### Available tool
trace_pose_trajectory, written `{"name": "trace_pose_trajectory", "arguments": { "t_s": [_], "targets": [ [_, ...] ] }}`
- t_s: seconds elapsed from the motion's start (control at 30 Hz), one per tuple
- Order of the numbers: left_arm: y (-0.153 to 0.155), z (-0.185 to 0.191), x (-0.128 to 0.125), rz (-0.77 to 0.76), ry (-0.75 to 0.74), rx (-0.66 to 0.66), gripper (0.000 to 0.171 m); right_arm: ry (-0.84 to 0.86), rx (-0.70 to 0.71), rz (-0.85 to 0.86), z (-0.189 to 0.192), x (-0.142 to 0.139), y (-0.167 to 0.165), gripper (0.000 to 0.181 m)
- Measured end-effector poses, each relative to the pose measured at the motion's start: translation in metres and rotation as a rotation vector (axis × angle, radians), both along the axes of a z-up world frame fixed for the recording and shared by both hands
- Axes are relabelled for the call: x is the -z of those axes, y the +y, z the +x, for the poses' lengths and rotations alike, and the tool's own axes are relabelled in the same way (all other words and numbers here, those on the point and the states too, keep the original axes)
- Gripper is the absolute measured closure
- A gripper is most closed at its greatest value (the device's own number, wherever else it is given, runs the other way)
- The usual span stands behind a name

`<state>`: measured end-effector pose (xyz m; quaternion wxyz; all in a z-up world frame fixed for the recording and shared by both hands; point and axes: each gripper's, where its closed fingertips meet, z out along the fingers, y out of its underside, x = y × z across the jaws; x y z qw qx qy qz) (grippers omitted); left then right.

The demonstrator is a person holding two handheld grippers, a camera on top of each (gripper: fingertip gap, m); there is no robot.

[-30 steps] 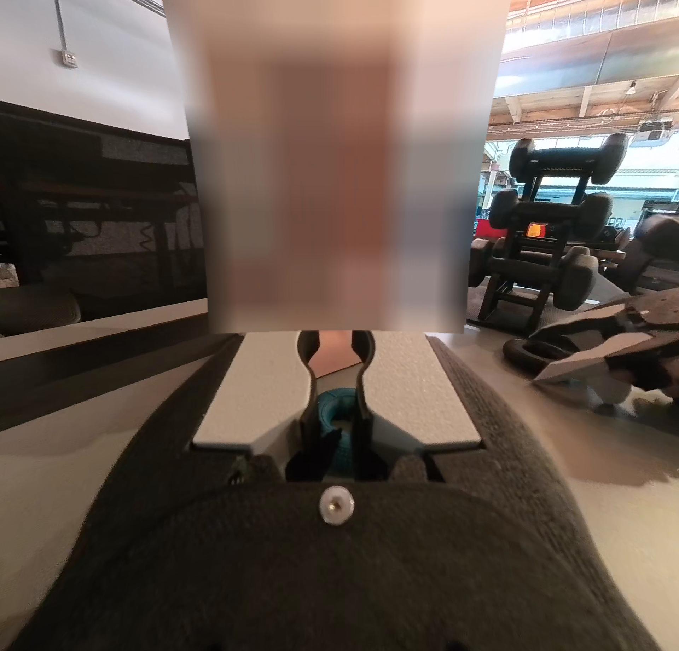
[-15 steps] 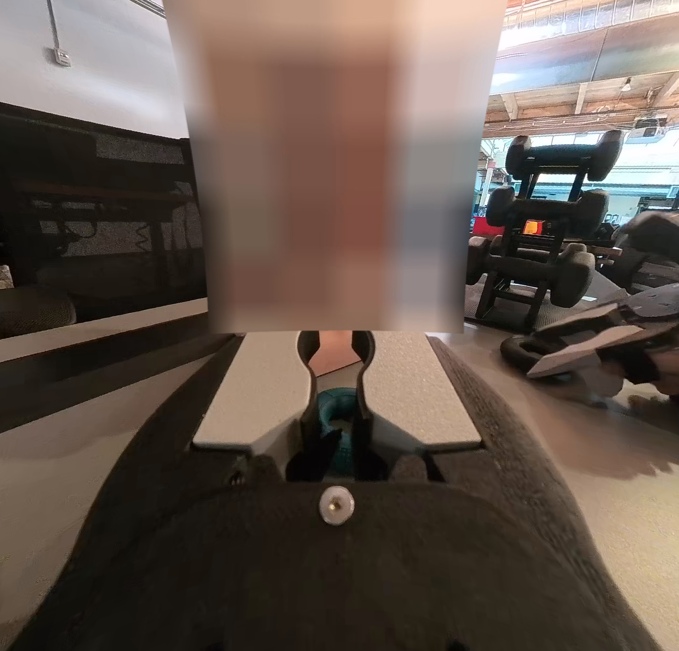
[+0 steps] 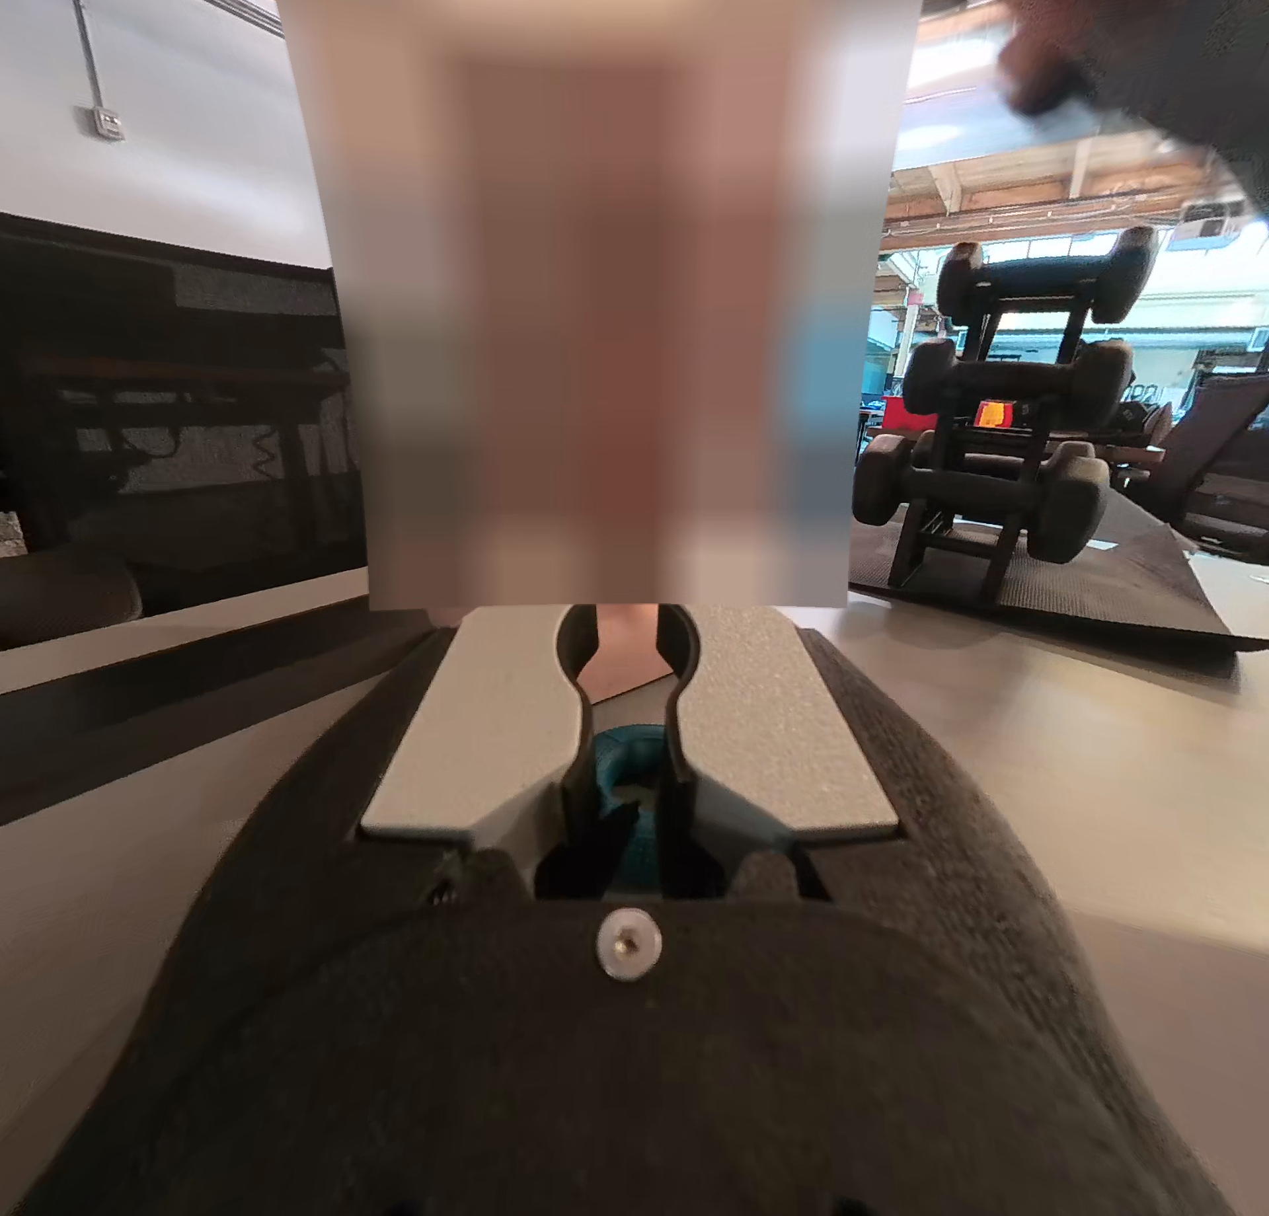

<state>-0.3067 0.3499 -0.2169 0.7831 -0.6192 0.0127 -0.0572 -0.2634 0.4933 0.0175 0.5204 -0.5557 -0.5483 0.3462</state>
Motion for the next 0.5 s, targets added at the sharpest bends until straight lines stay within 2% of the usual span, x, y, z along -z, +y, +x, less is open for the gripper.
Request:
{"name": "trace_pose_trajectory", "arguments": {
  "t_s": [0.1,0.2,0.27,0.5],
  "targets": [
    [0.000,-0.001,0.000,0.001,-0.008,0.001,0.164,-0.128,0.015,-0.056,-0.047,-0.011,0.026,0.097],
    [0.000,-0.001,0.000,0.000,-0.008,0.003,0.164,-0.294,0.050,-0.110,-0.072,0.011,0.044,0.097],
    [0.000,-0.001,0.000,0.001,-0.008,0.004,0.164,-0.431,0.048,-0.158,-0.074,0.036,0.043,0.096],
    [0.001,0.000,0.000,-0.004,-0.011,0.011,0.164,-0.487,0.032,-0.211,-0.071,0.040,0.041,0.095]
  ]
}}
